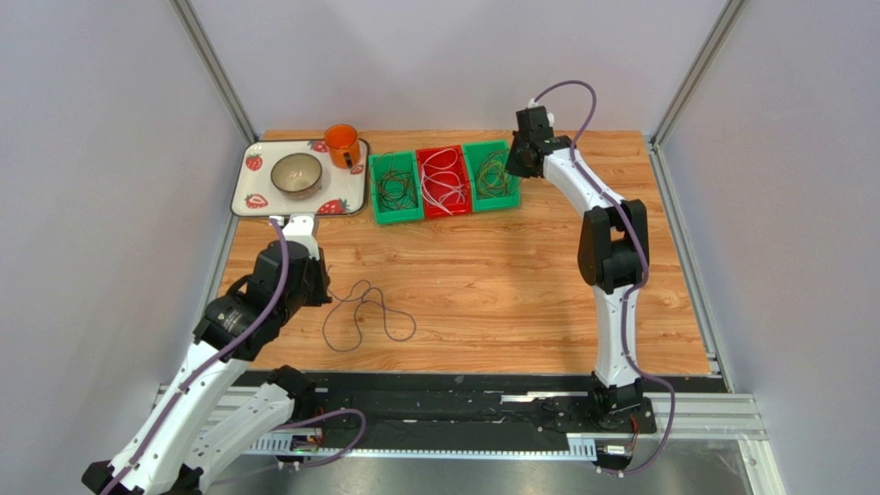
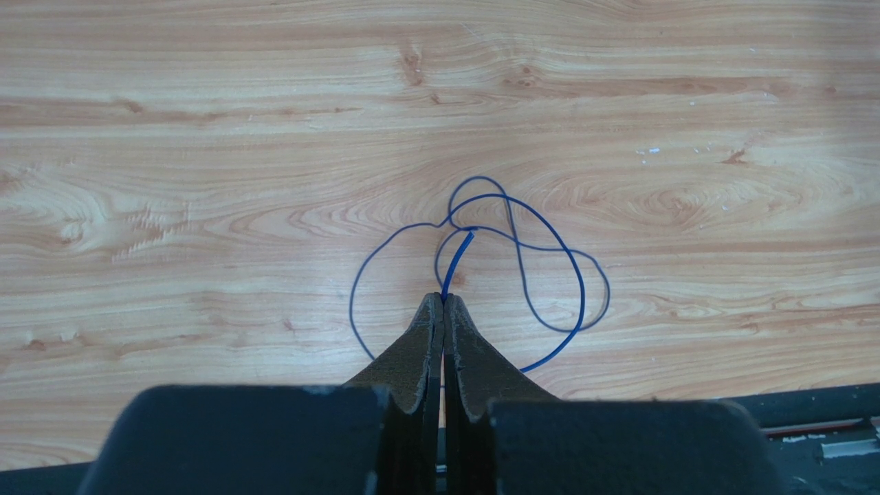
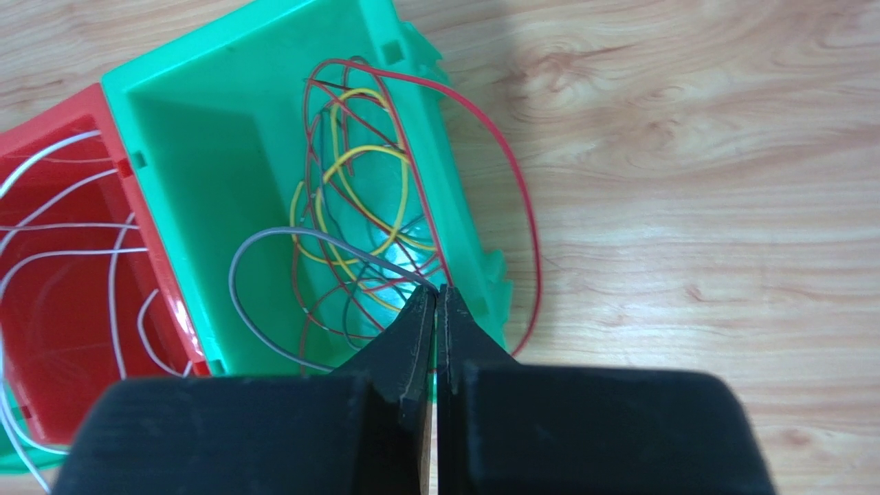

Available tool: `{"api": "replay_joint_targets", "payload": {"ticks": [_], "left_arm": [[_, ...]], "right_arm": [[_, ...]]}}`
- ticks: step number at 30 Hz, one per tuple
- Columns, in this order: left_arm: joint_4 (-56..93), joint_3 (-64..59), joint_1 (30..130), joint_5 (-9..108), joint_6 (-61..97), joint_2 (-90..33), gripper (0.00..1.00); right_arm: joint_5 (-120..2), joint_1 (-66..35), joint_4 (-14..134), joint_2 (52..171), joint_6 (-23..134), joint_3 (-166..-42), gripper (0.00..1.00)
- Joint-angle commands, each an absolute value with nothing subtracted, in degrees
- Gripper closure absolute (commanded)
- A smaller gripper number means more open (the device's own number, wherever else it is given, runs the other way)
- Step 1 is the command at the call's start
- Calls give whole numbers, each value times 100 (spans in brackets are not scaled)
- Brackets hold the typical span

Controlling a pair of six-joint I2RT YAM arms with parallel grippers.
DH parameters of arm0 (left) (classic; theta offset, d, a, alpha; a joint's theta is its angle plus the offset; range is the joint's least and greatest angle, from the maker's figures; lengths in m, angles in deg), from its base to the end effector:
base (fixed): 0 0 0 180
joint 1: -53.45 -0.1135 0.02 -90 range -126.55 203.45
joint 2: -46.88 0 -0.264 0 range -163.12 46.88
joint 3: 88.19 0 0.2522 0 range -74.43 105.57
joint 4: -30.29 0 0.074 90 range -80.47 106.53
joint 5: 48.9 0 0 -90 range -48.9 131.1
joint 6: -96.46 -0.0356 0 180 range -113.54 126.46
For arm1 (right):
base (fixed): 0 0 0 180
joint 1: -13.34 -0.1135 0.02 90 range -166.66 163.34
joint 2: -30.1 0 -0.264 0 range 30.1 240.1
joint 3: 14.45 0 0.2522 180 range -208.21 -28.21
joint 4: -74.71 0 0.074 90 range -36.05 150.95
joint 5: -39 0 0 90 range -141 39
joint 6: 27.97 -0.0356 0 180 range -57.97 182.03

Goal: Untangle the cables

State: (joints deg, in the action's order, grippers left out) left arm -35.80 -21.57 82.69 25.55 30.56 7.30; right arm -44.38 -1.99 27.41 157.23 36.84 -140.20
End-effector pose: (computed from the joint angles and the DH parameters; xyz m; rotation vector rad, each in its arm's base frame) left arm 0.1140 -0.0529 0.3281 -0.0448 2.2303 -0.2044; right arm 0.4869 0.1292 0.2358 0.2606 2.4072 0.1847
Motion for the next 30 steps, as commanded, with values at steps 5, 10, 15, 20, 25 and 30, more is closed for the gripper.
{"api": "replay_joint_targets", "payload": {"ticks": [5,10,15,20,25,30], "left_arm": [[-3541,-2108,8281,2537,3107,697,100],[-3541,-2099,8281,2528,3107,680,100],[-3541,-2099,8281,2554,3098,645,100],[-3550,-2090,8281,2581,3107,601,100],[-3567,-2090,8281,2554,3125,636,100],[-3567,-2082,8281,2545,3125,636,100]], "right_arm": [[-4933,-379,2852,16386,3689,-14896,100],[-4863,-441,2176,17036,3899,-15889,100],[-4555,-476,2042,16574,4049,-15656,80],[-4485,-485,1930,15992,4129,-15556,59],[-4177,-485,1420,15501,4181,-15601,53],[-3519,-485,1190,14640,3955,-14610,53]]}}
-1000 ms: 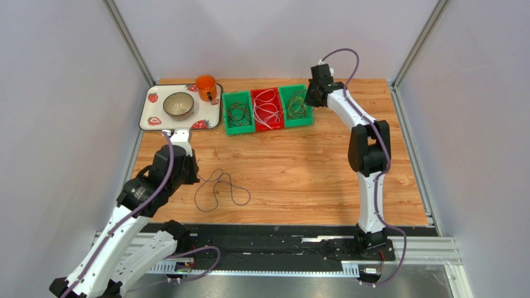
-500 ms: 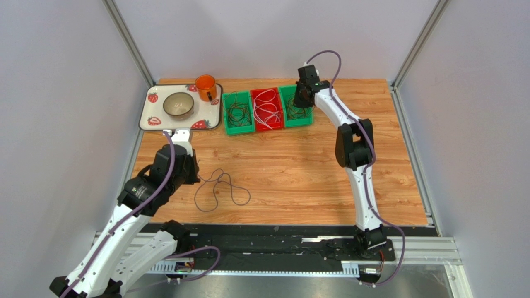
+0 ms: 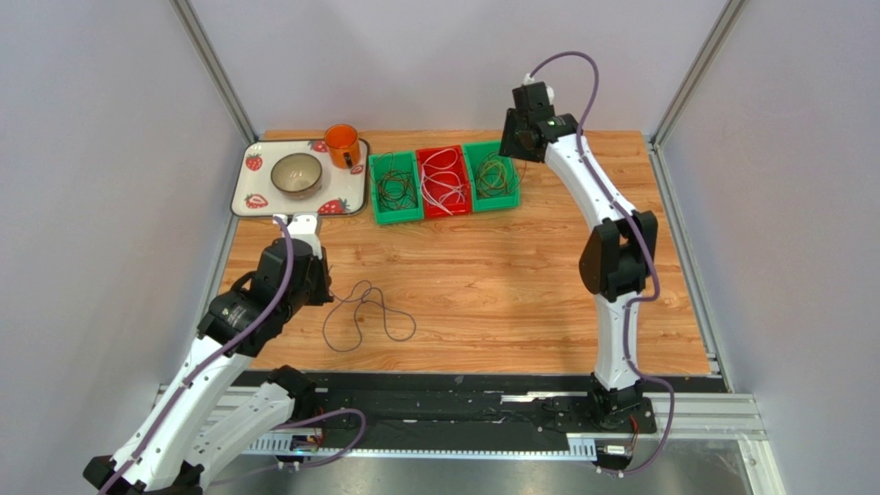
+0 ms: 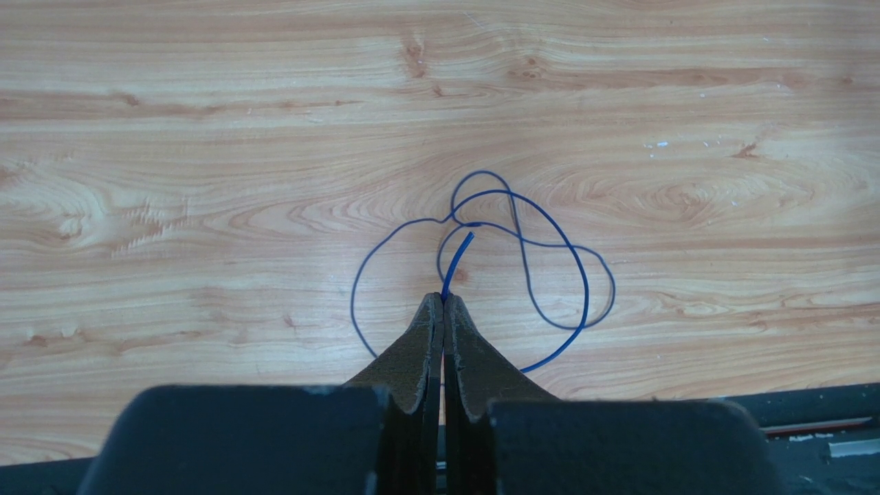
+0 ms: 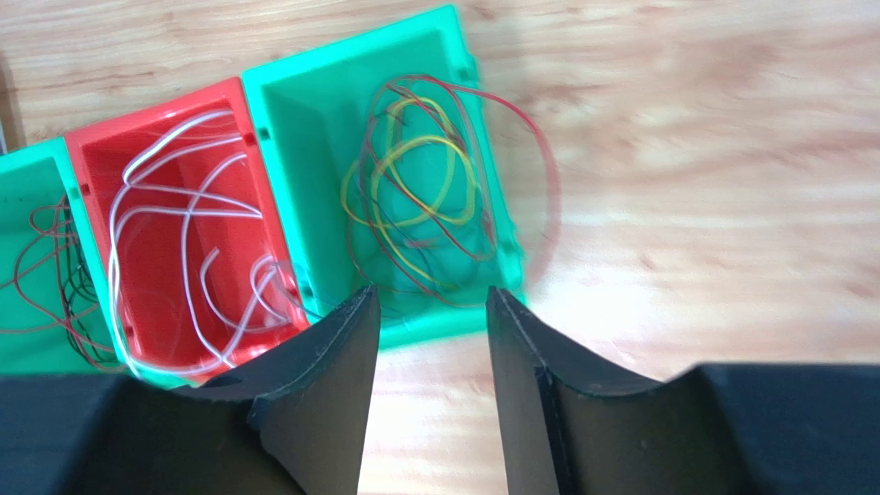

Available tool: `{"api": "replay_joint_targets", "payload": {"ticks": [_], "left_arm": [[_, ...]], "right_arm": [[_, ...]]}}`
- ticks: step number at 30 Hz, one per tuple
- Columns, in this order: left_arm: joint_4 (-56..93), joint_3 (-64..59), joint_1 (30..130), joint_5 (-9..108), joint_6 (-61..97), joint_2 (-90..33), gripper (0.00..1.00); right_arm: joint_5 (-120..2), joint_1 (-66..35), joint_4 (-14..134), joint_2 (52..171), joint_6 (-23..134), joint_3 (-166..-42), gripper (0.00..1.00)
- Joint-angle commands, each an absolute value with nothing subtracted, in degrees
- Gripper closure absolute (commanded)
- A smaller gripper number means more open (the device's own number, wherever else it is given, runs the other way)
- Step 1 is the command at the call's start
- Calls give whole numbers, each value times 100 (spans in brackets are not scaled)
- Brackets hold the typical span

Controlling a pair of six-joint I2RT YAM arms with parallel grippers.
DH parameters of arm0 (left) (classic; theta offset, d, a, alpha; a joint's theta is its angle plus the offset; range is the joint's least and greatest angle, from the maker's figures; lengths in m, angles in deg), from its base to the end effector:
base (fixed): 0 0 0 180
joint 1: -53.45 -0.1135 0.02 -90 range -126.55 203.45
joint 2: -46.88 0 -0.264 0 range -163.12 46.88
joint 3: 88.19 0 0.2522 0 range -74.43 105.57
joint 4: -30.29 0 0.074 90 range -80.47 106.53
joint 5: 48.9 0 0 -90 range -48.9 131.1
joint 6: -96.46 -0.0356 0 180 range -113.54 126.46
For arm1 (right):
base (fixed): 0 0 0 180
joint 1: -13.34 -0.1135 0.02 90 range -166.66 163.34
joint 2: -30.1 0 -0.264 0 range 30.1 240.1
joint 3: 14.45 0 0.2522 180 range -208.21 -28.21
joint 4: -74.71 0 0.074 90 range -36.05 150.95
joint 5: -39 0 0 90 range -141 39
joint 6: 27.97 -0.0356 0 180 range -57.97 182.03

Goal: Untangle the cables

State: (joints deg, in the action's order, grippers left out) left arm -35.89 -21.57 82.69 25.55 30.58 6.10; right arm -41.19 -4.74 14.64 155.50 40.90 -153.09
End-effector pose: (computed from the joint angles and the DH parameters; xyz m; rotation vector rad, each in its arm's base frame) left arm 0.1178 -0.0550 0.3258 -0.0414 2.2509 -0.1927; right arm 0.4706 0.1473 0.3069 0.1438 2.3718 0.1233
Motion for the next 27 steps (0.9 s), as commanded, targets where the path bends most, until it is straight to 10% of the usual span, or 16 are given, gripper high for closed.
{"api": "replay_joint_targets", "payload": {"ticks": [1,9,19,21,22,27], "left_arm": [[-3541,-2073,8281,2606,3064,618,100],[-3287,-1423,8281,2967,2791,-207,100],[-2451,-1783,8570,3477,3616,-2289,98],[-2364,-1818,8676,3547,3705,-2387,72],[-2311,-1853,8815,3600,3696,-2388,40],[-3046,-1704,9177,2655,3967,-2370,12]], "right_arm": [[-3500,-476,1286,14124,3866,-14251,53],[-4676,-511,3702,11643,3092,-9693,53],[-5003,-1144,5030,10744,2749,-7692,53],[-5003,-1197,5127,10770,2714,-7542,54],[-5003,-1214,5276,10805,2705,-7384,54],[-5012,-1346,5743,11025,2722,-7093,54]]}}
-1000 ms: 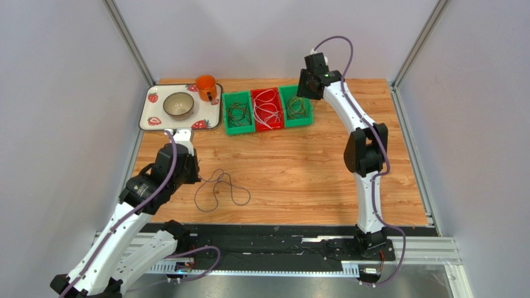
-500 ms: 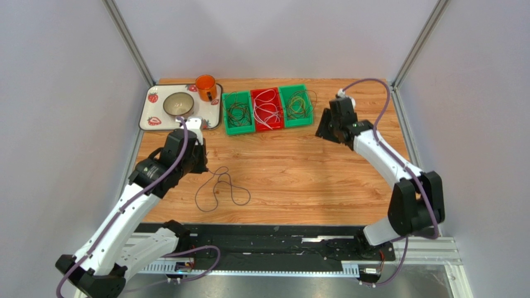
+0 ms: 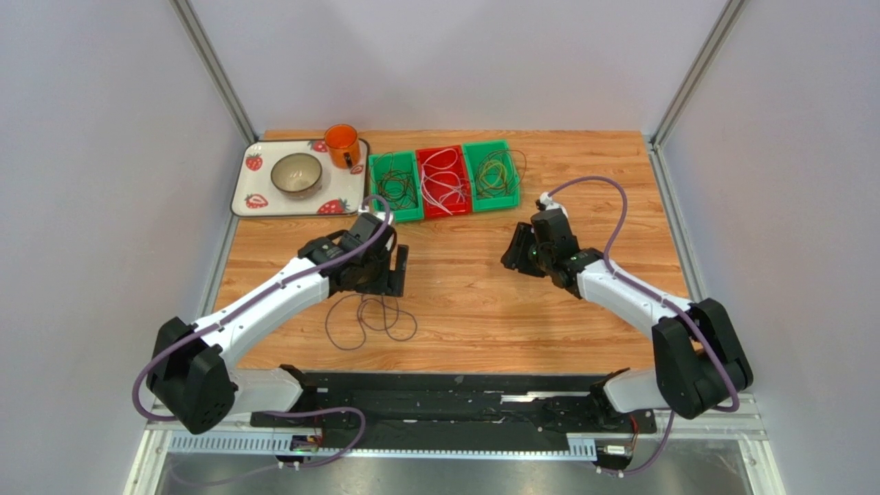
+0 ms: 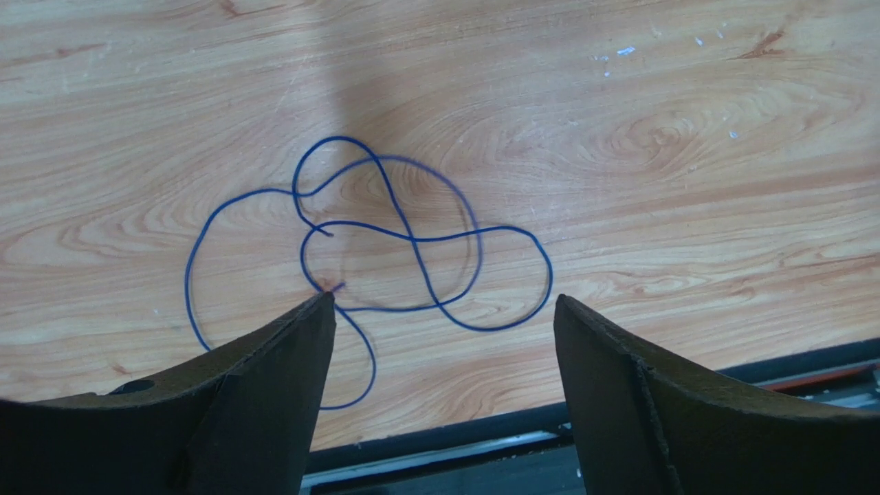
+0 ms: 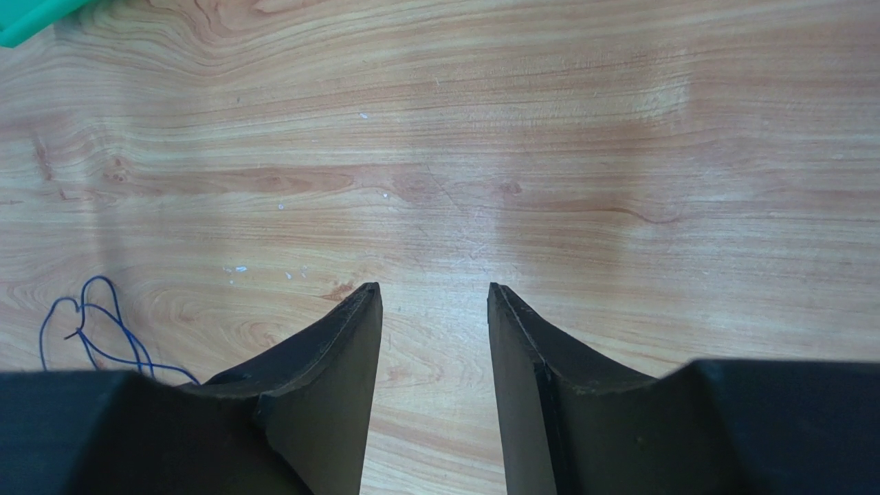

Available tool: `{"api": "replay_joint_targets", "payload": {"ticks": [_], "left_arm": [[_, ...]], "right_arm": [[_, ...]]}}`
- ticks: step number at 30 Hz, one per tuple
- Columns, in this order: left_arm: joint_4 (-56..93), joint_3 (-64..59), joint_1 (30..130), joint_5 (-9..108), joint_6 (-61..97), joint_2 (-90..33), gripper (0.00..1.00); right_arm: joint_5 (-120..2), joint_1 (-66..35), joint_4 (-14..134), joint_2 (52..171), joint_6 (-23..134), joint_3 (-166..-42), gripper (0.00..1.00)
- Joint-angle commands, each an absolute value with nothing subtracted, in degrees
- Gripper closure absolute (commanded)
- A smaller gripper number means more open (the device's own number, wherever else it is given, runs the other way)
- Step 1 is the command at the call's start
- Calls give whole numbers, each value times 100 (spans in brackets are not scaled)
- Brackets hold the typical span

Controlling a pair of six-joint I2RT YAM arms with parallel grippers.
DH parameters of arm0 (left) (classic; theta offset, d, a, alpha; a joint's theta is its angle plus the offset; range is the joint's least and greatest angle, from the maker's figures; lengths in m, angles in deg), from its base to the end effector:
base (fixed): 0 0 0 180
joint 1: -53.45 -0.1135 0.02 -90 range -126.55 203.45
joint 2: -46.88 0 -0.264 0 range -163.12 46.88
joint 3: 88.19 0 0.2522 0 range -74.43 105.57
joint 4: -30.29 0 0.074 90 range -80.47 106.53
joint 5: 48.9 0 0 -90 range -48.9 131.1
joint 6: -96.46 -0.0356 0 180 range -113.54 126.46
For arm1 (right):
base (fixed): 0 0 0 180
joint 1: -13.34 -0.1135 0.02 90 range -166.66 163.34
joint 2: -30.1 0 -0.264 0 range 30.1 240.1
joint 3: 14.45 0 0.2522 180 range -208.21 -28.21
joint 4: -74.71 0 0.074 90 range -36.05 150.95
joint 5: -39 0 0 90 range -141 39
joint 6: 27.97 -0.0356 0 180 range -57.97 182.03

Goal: Untangle the cables

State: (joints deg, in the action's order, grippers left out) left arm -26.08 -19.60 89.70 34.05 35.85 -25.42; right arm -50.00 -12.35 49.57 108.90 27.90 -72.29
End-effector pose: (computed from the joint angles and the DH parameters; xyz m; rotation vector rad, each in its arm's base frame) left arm 0.2009 -0.1419 0.2539 0.1140 2.6250 -0.2445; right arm 0.2528 0.1209 0.2033 0.1872 2.4209 0.4696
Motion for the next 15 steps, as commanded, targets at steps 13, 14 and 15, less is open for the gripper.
{"api": "replay_joint_targets", "payload": {"ticks": [13,14,15], "left_arm": [[-2320,-2116,9168,798,3897,-3063,10],[-2250,-2360,9160,718,3985,-3091,10],[-1884,-2519,9160,796,3995,-3082,10]], "right_arm": [[-4827,-1601,6042,11394,2881,-7066,55],[-4827,-1601,6051,11403,2889,-7066,55],[-4827,-1593,6042,11412,2889,-7066,55]]}}
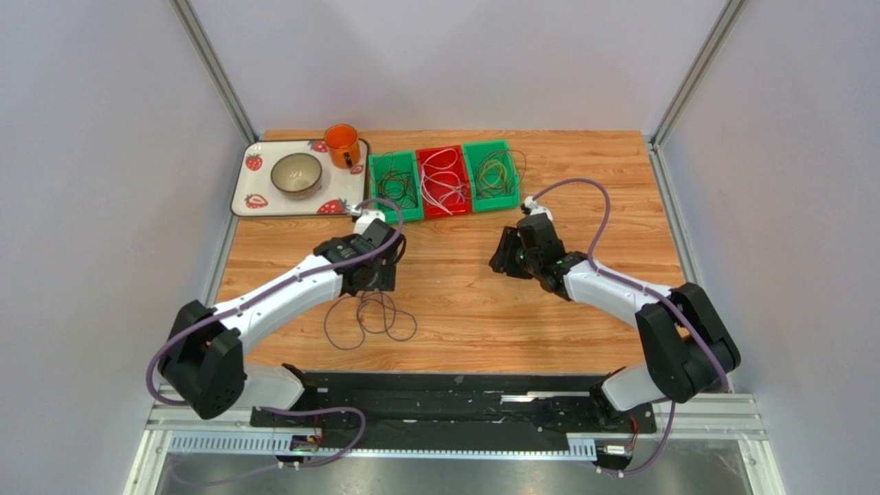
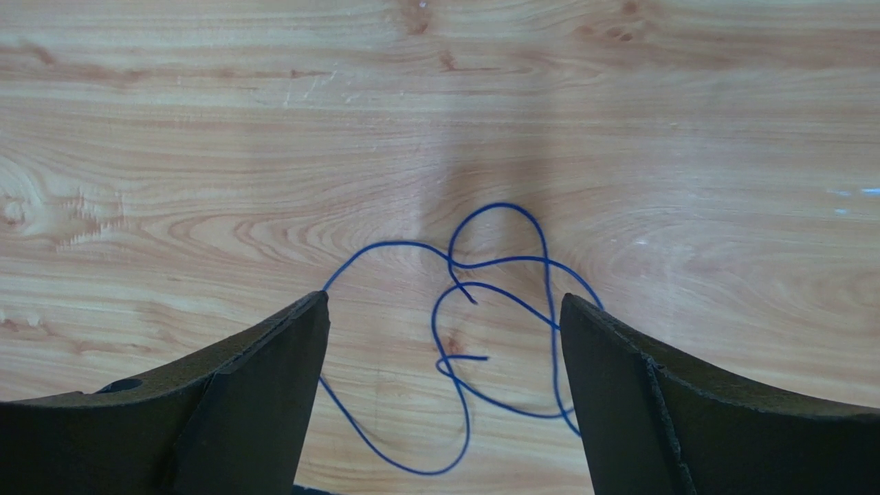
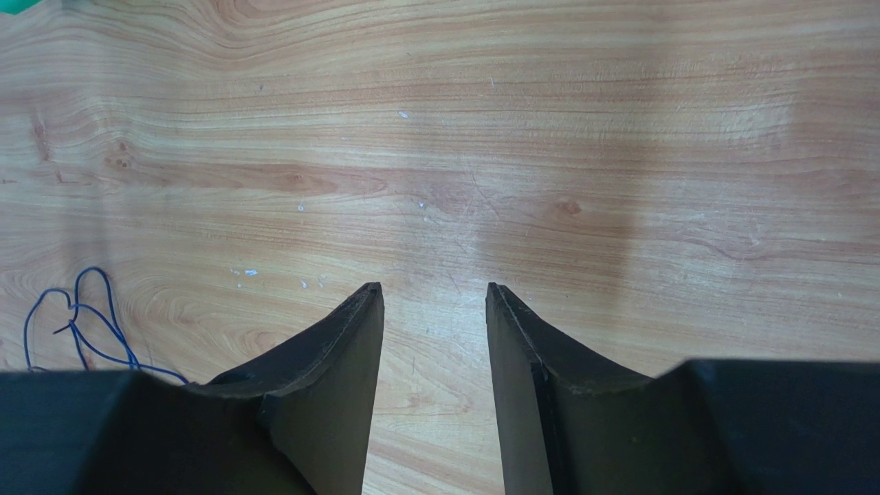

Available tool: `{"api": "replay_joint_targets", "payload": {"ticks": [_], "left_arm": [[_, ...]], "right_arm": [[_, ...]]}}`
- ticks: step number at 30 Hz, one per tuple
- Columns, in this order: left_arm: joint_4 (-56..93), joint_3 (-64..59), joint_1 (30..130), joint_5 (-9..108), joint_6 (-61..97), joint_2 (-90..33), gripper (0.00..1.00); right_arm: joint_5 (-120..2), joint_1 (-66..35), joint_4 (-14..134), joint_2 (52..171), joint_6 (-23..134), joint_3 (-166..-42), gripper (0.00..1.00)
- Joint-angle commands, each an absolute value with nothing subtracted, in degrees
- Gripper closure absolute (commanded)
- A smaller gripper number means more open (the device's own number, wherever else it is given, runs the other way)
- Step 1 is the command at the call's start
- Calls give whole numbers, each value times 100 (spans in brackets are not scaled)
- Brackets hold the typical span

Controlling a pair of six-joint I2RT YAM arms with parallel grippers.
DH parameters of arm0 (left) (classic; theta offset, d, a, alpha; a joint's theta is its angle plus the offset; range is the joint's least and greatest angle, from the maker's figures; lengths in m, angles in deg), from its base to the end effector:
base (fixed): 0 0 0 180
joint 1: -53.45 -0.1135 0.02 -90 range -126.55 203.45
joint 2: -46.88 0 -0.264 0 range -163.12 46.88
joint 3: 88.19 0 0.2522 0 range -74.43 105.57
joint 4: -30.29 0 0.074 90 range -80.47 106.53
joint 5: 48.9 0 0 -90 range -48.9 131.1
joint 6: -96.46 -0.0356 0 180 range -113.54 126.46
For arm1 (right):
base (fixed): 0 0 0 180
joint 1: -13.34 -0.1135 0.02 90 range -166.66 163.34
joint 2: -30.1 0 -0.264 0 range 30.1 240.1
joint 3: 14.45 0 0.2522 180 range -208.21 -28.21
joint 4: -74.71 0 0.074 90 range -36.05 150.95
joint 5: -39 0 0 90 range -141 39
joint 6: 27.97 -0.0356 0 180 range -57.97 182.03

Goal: Untangle the cables

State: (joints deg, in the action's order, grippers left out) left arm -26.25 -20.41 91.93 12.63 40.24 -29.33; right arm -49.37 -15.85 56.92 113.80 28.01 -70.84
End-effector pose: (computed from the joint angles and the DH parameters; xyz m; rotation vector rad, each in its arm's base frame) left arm 0.2071 -0.1430 0.2375 -0.0381 2.5016 0.1849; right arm 0.2558 0.1418 0.1826 0.1159 2.4118 0.4936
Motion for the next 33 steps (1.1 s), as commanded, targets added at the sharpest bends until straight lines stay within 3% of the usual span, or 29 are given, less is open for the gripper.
{"api": "replay_joint_targets", "payload": {"ticks": [1,15,19,33], "left_arm": [[-1671,-2678,9168,892,3995,-3056,9],[-2599,-2495,9168,1229,4126,-3248,12],[-3180,-2170,9177,990,4390,-3784,15],[-3146,-1450,9169,1148,4004,-5049,16]], "right_arm": [[-4836,-1601,6042,11421,2889,-7066,55],[-4871,-1601,6042,11482,2889,-7075,54],[-4880,-1592,6042,11456,2889,-7049,54],[-4906,-1601,6033,11500,2889,-7057,53]]}}
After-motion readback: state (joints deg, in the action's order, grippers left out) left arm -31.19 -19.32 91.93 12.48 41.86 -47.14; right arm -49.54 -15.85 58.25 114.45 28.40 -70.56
